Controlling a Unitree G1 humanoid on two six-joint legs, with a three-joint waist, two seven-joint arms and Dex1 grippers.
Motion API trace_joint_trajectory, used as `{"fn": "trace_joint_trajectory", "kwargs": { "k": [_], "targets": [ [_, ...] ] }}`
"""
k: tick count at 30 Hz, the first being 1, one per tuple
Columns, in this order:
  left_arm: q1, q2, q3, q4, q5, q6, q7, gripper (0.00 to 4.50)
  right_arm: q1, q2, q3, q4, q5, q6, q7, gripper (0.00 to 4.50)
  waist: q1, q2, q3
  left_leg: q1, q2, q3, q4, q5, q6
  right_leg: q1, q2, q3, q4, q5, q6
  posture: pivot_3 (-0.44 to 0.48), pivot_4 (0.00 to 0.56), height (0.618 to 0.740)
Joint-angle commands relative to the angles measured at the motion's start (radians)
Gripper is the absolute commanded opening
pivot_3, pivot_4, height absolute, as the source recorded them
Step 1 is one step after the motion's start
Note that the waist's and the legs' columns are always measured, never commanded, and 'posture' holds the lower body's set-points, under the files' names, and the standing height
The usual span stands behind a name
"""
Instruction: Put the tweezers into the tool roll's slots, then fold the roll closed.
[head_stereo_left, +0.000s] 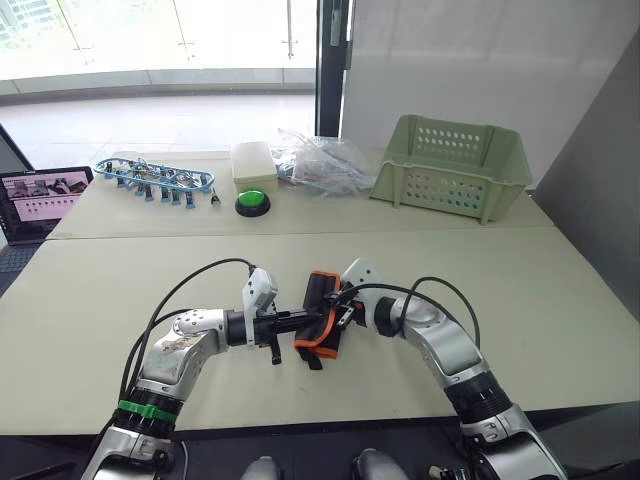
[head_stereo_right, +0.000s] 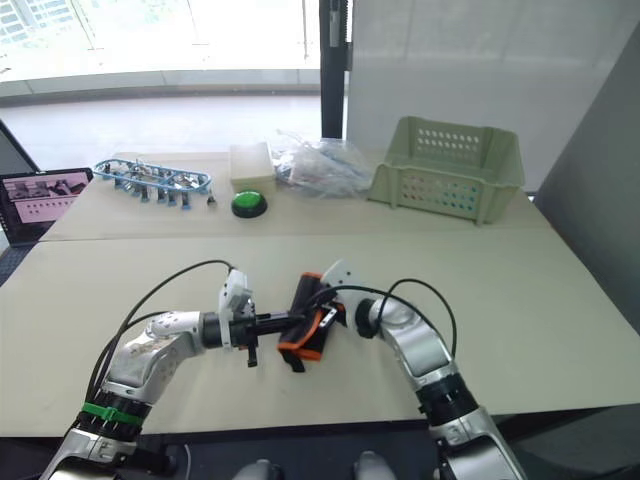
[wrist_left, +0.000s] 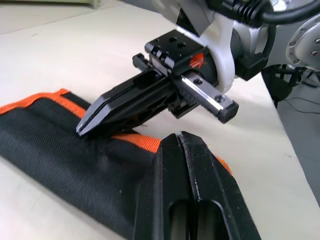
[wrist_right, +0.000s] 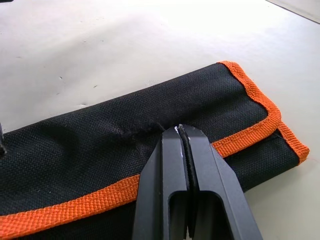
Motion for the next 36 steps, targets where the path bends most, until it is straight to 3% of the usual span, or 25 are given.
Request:
{"fn": "trace_joint_trajectory", "kwargs": {
  "k": [1,5,17,24,36],
  "targets": [
    [-0.011,-0.004,-0.053,0.067,0.077,-0.049,-0.018,0.02,0.031,-0.010,0.027,0.010,-0.004,0.047,0.018,0.00,0.000,0.000,0.000,0.000,0.000,0.000,0.000,0.000,0.000,0.000,0.000,0.000,0.000,0.000,0.000,0.000,0.150,0.722],
    [-0.006,-0.012,-0.116,0.206,0.193,-0.139,-0.006,0.02,0.031,-0.010,0.024,-0.005,-0.002,0.035,0.018,0.00,0.002,-0.001,0.000,0.000,0.000,0.000,0.000,0.000,0.000,0.000,0.000,0.000,0.000,0.000,0.000,0.000,0.150,0.722],
    [0.002,-0.020,-0.127,0.227,0.222,-0.176,-0.038,0.02,0.034,-0.028,-0.021,-0.144,0.098,-0.042,0.136,0.00,0.003,0.000,-0.001,0.001,0.000,0.000,0.001,0.000,0.000,0.001,0.000,0.000,0.000,0.001,0.001,0.000,0.150,0.722],
    [0.024,-0.007,-0.127,0.191,0.217,-0.166,-0.043,0.02,0.028,-0.043,0.055,-0.050,0.017,-0.059,0.125,0.00,0.001,0.000,-0.001,0.001,0.000,0.000,0.001,0.000,0.000,0.001,0.000,0.000,0.000,0.001,0.001,0.000,0.150,0.722],
    [0.053,0.012,-0.120,0.118,0.210,-0.137,-0.029,0.02,-0.038,-0.013,0.007,0.187,-0.006,-0.061,0.036,0.00,0.001,0.000,-0.001,0.004,0.000,0.001,0.001,0.000,0.000,0.003,0.000,0.001,0.000,0.001,0.001,0.000,0.150,0.722]
  ]
}}
